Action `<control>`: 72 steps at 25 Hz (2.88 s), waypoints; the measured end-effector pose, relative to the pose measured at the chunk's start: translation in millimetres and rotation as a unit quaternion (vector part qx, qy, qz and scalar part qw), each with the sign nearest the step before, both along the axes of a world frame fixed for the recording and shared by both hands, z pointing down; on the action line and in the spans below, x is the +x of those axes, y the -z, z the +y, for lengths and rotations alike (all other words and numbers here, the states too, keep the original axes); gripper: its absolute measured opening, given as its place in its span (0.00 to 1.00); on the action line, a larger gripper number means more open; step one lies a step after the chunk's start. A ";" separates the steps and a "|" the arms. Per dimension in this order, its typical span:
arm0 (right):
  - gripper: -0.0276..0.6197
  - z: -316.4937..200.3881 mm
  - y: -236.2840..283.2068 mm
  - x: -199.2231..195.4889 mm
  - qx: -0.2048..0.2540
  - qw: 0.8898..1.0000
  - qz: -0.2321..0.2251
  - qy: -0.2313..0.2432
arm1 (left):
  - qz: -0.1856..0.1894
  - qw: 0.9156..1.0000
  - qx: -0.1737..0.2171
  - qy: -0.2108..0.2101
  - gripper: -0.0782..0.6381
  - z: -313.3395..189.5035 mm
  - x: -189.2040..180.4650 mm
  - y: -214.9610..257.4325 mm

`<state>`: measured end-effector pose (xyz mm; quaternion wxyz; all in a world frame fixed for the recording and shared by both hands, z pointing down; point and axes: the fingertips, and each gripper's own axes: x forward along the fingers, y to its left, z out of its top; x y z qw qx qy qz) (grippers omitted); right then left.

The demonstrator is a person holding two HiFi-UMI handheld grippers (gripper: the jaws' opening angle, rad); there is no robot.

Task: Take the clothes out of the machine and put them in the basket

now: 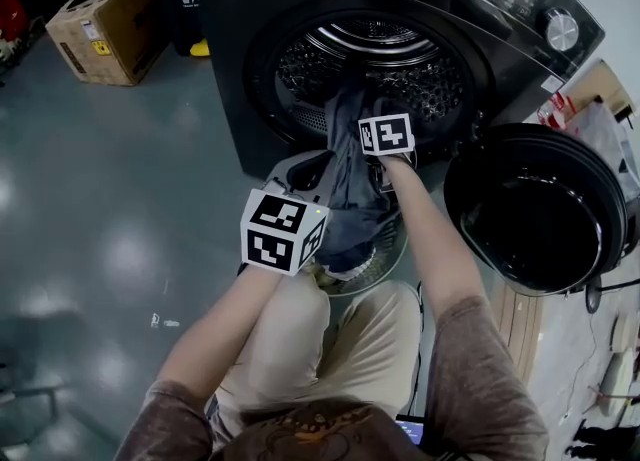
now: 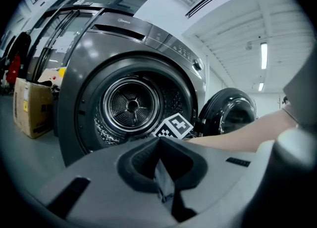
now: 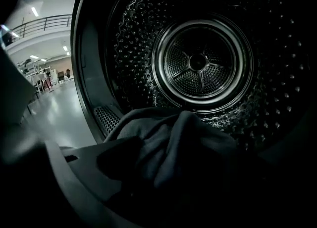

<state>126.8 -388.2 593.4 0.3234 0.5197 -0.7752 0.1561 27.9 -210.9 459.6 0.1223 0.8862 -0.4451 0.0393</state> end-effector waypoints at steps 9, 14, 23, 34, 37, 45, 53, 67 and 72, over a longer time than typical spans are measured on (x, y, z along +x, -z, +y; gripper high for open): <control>0.16 76.3 24.1 -20.8 0.027 0.994 -0.079 0.075 | 0.002 1.000 0.003 0.003 0.12 -1.1 -3.6 0.2; 0.16 175.0 27.0 -27.1 0.026 0.987 -0.093 0.128 | -0.004 1.000 0.003 0.002 0.12 -4.9 -0.9 -3.3; 0.18 288.3 -0.5 -40.6 -0.030 0.977 -0.095 0.189 | -0.011 1.000 0.006 -0.007 0.12 -3.2 12.3 -4.2; 0.45 186.7 33.6 -17.7 0.067 0.989 -0.078 0.105 | -0.007 1.000 0.008 -0.010 0.12 -0.4 14.4 -1.6; 0.47 133.2 25.4 -34.1 0.072 0.990 -0.068 0.101 | -0.004 1.000 0.010 -0.012 0.12 2.0 15.3 0.1; 0.49 41.9 -13.3 -40.1 0.049 0.998 -0.013 0.045 | 0.006 1.000 0.006 0.000 0.12 3.3 0.4 3.3; 0.31 23.7 -11.0 -25.9 0.062 0.998 0.008 0.011 | 0.014 1.000 0.002 0.004 0.12 1.2 -11.4 5.0; 0.08 167.1 47.4 -16.9 0.077 0.989 -0.067 0.110 | 0.005 1.000 -0.002 0.004 0.12 -3.8 -8.4 -3.3; 0.08 217.8 56.3 -17.9 0.077 0.986 -0.088 0.120 | 0.000 1.000 -0.002 0.003 0.12 -4.3 -4.7 -4.1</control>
